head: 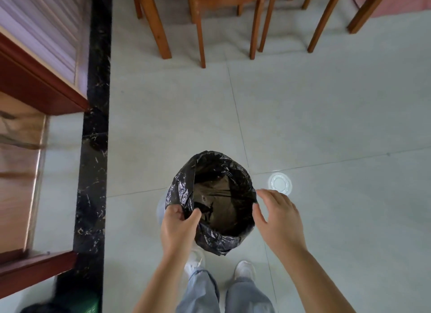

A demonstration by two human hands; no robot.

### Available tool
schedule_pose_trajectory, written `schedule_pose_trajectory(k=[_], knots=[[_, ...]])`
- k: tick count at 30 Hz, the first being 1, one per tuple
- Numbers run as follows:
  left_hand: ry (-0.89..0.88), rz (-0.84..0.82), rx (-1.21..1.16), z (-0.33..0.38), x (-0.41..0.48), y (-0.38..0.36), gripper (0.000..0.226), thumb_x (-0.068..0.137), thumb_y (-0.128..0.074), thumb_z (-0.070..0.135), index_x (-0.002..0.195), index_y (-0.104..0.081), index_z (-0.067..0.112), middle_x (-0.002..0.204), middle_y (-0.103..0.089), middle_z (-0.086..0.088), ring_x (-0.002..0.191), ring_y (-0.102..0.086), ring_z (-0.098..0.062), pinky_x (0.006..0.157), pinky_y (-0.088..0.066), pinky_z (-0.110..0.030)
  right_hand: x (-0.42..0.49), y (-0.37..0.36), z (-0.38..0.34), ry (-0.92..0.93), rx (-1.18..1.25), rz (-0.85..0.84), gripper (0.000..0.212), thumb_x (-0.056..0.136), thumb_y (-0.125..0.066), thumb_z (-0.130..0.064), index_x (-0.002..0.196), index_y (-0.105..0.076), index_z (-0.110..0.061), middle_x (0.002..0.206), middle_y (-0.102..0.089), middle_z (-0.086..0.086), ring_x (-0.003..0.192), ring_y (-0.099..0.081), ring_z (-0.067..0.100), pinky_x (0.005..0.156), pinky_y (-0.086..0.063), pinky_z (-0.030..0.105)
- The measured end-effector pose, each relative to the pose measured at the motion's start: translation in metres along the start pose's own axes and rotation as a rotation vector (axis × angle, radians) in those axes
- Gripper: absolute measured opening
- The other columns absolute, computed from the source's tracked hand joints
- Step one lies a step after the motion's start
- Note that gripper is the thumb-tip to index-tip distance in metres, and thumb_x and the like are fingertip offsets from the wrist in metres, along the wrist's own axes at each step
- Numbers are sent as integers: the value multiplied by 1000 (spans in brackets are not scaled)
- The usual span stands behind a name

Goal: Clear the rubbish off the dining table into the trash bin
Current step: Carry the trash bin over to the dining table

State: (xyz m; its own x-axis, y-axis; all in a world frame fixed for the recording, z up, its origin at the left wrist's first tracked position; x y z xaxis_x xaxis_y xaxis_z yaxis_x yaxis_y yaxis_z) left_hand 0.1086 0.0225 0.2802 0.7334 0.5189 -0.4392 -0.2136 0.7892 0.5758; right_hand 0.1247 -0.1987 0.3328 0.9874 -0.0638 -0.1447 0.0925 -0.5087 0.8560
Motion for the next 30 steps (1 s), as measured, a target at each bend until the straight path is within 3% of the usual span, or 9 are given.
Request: schedule_pose_trajectory(k=[3, 10, 16, 22, 26, 30], knots=[[-63, -16, -39, 32, -25, 29, 37, 67, -68, 20, 59, -33, 18, 40, -29, 13, 41, -24, -6, 41, -19, -21, -14, 38, -24, 20, 40, 44, 29, 81, -61, -16, 109, -60, -10, 107, -68, 7, 100, -60, 27, 84, -49, 40], [-184, 32, -72, 98, -82, 109, 31, 67, -69, 31, 65, -42, 15, 57, -34, 2, 53, -29, -16, 53, -26, -32, -64, 117, -66, 27, 123, 135, 30, 83, -60, -18, 112, -58, -11, 113, -64, 7, 107, -55, 26, 90, -44, 38], [-321, 33, -49, 141, -120, 170, 42, 70, -68, 31, 57, -30, 20, 39, -29, 11, 39, -25, -8, 49, -21, -28, -98, 170, -94, 81, 138, 130, 32, 84, -58, -23, 115, -56, -15, 119, -61, 3, 113, -51, 22, 94, -41, 36], [-380, 99, -147, 174, -114, 229, 39, 69, -70, 28, 57, -33, 20, 40, -29, 12, 39, -27, -5, 46, -24, -21, -85, 219, -141, 143, 74, 198, 32, 83, -60, -19, 114, -58, -13, 118, -62, 6, 112, -53, 26, 92, -43, 41], [-414, 121, -251, 200, -98, 261, 38, 67, -69, 25, 57, -33, 21, 38, -30, 15, 37, -27, -3, 37, -23, -12, -68, 243, -185, 185, 62, 255, 31, 83, -60, -19, 113, -58, -12, 116, -62, 5, 110, -53, 25, 89, -41, 34], [-438, 122, -302, 225, -74, 291, 33, 62, -68, 34, 57, -38, 23, 40, -34, 16, 40, -30, -1, 43, -27, -18, -42, 259, -231, 242, 42, 275, 31, 84, -58, -19, 114, -57, -11, 115, -63, 5, 108, -54, 25, 87, -41, 33]])
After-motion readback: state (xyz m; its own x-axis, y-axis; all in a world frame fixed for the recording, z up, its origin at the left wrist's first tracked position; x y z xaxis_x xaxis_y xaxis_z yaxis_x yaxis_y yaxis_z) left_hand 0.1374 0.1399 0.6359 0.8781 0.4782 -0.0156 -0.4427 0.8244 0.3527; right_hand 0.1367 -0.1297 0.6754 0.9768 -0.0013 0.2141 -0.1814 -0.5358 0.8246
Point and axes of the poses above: each hand's wrist, its own x-axis towards the middle knuckle, its own y-axis out of the back of the hand, z = x × y, the point moved 5 cm from there along x, towards the middle knuckle
